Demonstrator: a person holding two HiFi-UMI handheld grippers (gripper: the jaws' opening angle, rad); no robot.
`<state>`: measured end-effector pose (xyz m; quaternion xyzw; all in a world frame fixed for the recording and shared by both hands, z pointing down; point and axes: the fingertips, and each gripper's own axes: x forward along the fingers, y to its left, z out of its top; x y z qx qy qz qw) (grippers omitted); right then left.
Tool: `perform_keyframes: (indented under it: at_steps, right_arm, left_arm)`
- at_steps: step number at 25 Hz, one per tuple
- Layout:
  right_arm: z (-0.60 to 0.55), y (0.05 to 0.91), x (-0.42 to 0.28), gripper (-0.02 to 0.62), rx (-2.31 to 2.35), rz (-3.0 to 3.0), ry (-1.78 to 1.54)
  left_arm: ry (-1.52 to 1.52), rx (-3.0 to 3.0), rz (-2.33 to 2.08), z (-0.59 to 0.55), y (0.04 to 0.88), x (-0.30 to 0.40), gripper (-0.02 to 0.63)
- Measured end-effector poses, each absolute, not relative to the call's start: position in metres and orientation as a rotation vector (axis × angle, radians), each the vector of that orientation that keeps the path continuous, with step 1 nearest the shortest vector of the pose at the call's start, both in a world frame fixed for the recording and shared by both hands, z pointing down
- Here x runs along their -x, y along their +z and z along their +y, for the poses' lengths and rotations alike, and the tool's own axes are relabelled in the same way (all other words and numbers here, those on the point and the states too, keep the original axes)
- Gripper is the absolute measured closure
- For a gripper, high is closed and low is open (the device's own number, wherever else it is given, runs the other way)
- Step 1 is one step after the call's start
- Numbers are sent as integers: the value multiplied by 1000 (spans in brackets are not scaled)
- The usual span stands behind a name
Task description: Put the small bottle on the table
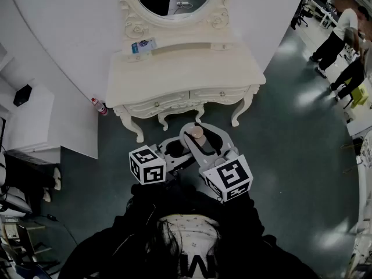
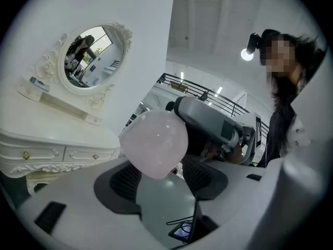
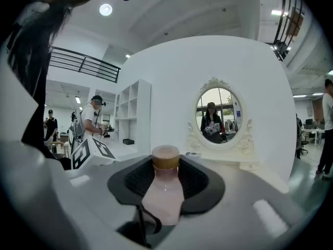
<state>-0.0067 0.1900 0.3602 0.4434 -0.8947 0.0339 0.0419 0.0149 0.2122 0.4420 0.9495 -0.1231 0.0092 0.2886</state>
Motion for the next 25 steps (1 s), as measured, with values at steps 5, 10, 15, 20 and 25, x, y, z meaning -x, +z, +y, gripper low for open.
perform_keyframes:
  at_steps: [5, 10, 15, 20, 25]
  right_arm:
    - [186, 361, 6, 448, -1364, -2734, 105]
    - [179, 361, 4, 448, -1383, -2740, 122]
    - [176, 362, 1, 448, -1386, -2737, 128]
    - [170, 366, -1, 448, -1381, -2743, 147]
    - [152, 366, 0, 448, -1372, -2751, 165]
  left_arm:
    - [26, -2536, -324, 209, 443, -15, 377]
    - [32, -2540, -321, 202, 443, -16, 377]
    - [34, -2535, -320, 199, 444, -19, 377]
    - [41, -2528, -323, 194, 447, -20, 377]
    - [40, -2518, -334, 177, 447, -19, 377]
